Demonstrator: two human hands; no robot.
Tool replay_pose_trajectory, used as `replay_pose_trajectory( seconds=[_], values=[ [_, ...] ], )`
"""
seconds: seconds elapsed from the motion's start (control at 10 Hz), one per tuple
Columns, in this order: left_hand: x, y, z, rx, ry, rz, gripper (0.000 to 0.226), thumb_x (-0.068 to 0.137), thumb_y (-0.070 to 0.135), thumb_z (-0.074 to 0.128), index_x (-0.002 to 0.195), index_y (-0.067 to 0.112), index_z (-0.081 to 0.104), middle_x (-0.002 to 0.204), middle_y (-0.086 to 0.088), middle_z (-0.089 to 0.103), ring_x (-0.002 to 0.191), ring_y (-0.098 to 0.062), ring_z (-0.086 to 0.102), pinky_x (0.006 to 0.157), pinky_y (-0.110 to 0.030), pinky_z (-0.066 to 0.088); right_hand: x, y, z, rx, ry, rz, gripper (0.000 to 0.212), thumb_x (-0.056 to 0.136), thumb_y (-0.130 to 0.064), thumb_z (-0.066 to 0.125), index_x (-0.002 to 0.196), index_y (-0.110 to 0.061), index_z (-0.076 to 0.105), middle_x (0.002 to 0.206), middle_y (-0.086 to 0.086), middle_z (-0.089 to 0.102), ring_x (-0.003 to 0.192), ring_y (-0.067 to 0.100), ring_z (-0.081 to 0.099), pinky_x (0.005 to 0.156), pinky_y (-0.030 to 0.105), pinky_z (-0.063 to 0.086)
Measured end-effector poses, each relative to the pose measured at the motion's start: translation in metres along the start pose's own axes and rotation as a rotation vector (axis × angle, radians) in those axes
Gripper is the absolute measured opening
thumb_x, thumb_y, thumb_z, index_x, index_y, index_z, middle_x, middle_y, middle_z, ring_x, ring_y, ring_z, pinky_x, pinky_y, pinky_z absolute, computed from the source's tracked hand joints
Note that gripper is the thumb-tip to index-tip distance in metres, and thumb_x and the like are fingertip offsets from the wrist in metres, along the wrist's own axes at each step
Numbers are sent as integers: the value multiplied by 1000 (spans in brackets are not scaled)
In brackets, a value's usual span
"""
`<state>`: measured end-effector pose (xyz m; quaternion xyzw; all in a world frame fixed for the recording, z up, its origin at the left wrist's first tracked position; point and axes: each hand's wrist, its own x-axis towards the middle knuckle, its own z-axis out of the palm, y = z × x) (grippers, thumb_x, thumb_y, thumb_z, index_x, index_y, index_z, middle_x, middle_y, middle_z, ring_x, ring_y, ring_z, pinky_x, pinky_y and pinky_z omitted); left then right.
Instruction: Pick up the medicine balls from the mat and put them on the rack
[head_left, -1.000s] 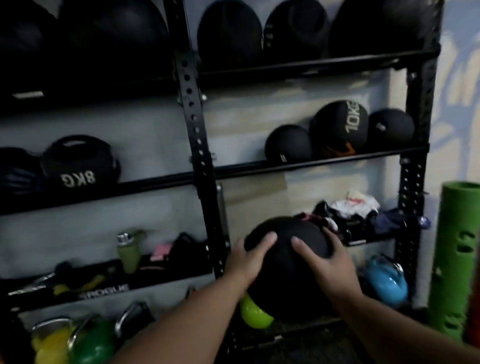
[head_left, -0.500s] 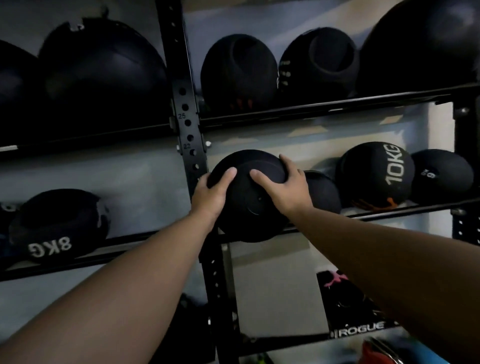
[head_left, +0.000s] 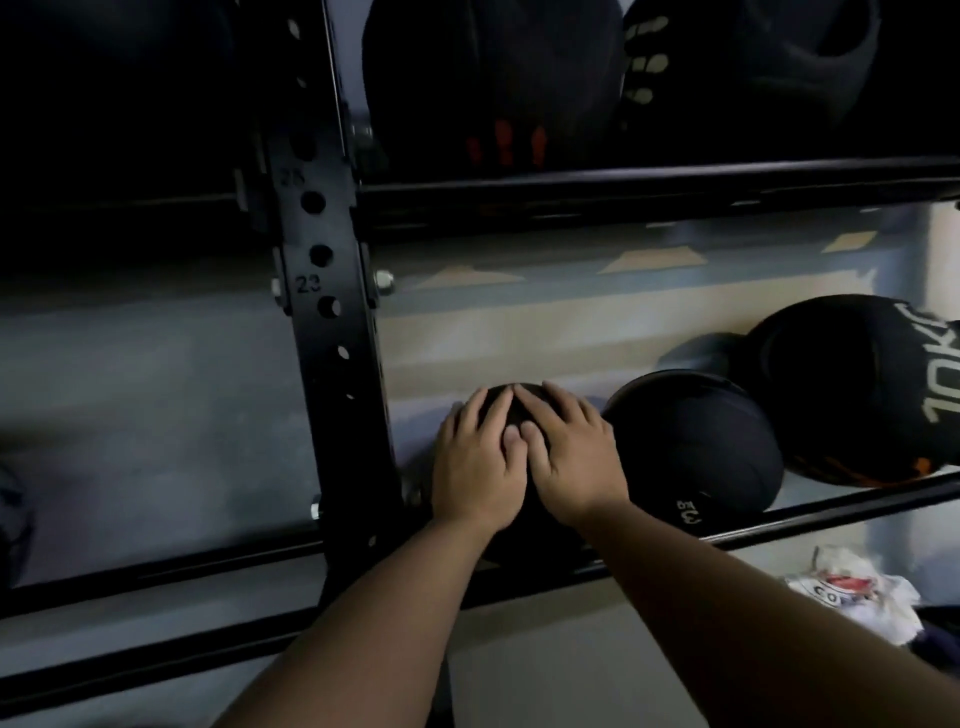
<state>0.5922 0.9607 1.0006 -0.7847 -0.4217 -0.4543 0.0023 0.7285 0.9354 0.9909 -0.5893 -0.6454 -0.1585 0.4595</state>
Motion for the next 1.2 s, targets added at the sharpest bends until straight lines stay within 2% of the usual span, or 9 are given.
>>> replay_pose_trajectory(
  seconds=[0.1,0.2,0.3,0.5,0.8,0.9,1.0,1.1,1.2],
  values=[
    [28,-10,6,-98,100,15,62,96,40,38,146,16,66,152,-11,64,139,-34,56,120,-38,37,27,6,7,17,67,12,61,99,-54,29,147,-35,61,151,6,59,136,35,51,107,49,44],
    [44,-11,3,-126,50,-22,58,97,40,43,148,21,65,154,-6,63,141,-29,54,118,-33,34,41,4,7,58,52,68,60,97,-55,30,144,-35,63,148,3,62,135,32,51,107,46,45],
    [39,-14,2,-166,45,-28,62,94,46,43,147,25,65,152,-4,63,139,-29,54,117,-35,36,36,-1,10,101,97,85,53,97,-50,39,140,-36,67,145,-2,64,135,26,52,107,43,46],
    [-15,-15,12,-68,202,176,59,89,42,52,140,19,72,146,-10,67,132,-39,59,114,-50,46,-23,11,10,109,245,-44,47,98,-40,50,138,-26,69,147,2,62,133,30,55,111,47,43],
    [-27,-3,-7,14,0,84,65,95,49,42,154,25,57,167,-6,48,155,-36,39,126,-54,34,-36,4,-11,85,9,6,58,101,-52,35,153,-32,52,167,3,41,155,30,30,123,54,28],
    [-41,6,-17,88,-154,33,68,100,52,43,165,36,36,179,4,25,166,-28,16,132,-50,22,-51,4,-26,77,-144,33,60,104,-57,31,163,-44,28,177,-6,17,163,22,7,128,52,16],
    [-49,15,-29,91,-215,-26,73,102,53,50,169,41,22,182,10,10,168,-23,8,131,-51,24,-65,4,-37,96,-202,48,62,107,-54,39,165,-48,17,178,-7,6,163,23,1,127,52,17],
    [-85,24,-47,41,-297,-174,81,101,57,59,170,44,18,182,15,5,166,-18,15,128,-44,32,-102,8,-47,125,-295,74,72,105,-50,50,166,-46,11,178,-4,-2,162,29,7,124,54,26],
    [-117,30,-60,-14,-309,-269,79,97,64,61,166,43,30,179,12,22,162,-17,28,123,-37,34,-121,15,-56,180,-358,125,71,105,-50,52,166,-41,17,179,-1,3,158,32,20,123,52,30]
  ],
)
